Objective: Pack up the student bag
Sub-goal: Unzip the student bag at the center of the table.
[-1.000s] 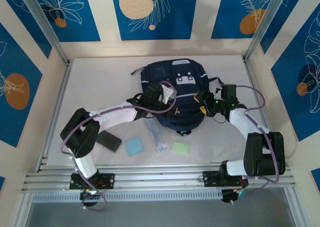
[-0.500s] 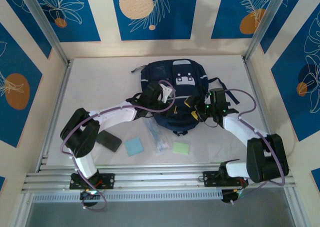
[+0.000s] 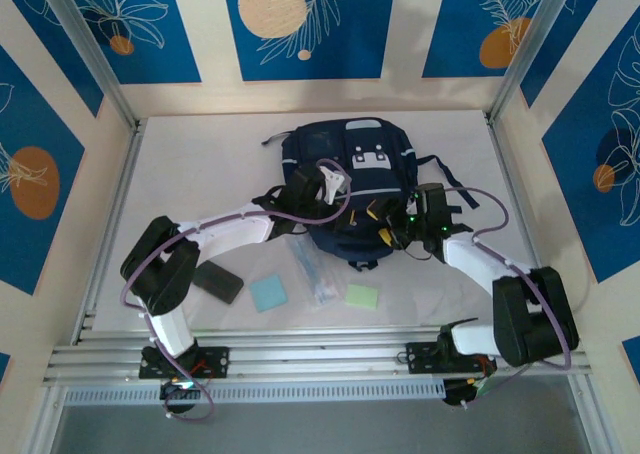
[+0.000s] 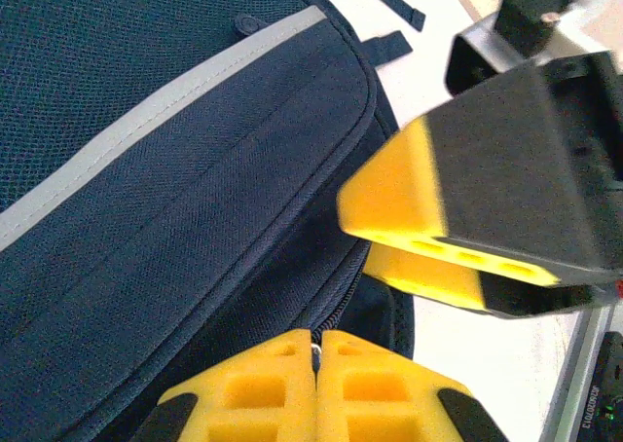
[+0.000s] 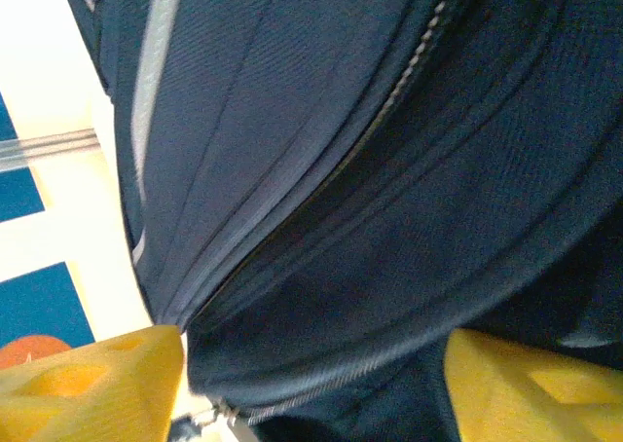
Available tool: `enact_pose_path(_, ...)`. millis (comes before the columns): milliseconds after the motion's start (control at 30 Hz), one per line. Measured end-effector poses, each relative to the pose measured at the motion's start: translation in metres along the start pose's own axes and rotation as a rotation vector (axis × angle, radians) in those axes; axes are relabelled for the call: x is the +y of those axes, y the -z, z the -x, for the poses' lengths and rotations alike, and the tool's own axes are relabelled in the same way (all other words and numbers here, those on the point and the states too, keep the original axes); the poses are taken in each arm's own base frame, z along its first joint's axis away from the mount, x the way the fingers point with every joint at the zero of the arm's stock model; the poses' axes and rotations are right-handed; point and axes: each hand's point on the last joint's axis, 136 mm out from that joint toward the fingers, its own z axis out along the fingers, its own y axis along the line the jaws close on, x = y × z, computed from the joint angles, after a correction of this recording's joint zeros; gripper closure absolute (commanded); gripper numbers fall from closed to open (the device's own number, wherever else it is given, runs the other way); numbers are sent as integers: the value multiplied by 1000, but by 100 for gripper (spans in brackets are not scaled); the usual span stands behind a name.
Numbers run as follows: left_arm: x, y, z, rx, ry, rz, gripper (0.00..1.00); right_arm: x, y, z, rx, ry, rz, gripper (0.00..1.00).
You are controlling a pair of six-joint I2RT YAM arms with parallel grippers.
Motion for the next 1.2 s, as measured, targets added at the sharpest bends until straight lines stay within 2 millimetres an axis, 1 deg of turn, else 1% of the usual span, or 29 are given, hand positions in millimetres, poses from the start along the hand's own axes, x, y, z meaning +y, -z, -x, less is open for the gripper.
enact_pose_path(133, 6, 0, -13, 16, 6, 7, 100, -5, -14, 8, -12, -27, -8, 80)
enact_pose_path(233, 10, 2, -22, 22, 8, 20, 100, -2, -16, 13, -22, -38, -5, 100)
enact_pose_path(367, 18, 7, -24, 4, -2, 41, 100, 10, -13, 18, -40, -17, 16, 100)
enact_pose_path(500, 27, 18, -23, -16, -18, 63, 100, 18, -2, 20, -63, 9, 37, 100)
enact_pose_path(600, 35, 28, -23, -32, -45, 96, 100, 21, 7, 23, -74, 16, 46, 100)
enact_pose_path(667, 44, 34, -23, -43, -64, 131, 100, 19, 10, 23, -70, 18, 42, 100)
enact_pose_path(767, 64, 44, -22, -59, -75, 181, 100, 18, 12, 23, -59, 22, 37, 100)
enact_pose_path(833, 86, 52, -18, -78, -62, 231, 100, 19, 14, 25, -54, 26, 39, 100)
enact_pose_path(900, 108, 62, -9, -107, -48, 280, 100, 18, 15, 25, -45, 27, 40, 100)
enact_pose_path(967, 121, 68, 2, -142, -49, 304, 100, 20, 16, 24, -32, 39, 47, 100)
enact_pose_path(1067, 136, 65, 16, -173, -58, 343, 100, 23, 17, 24, -24, 55, 52, 100)
enact_pose_path(1200, 162, 57, 32, -210, -47, 410, 100, 22, 18, 25, -17, 73, 50, 100)
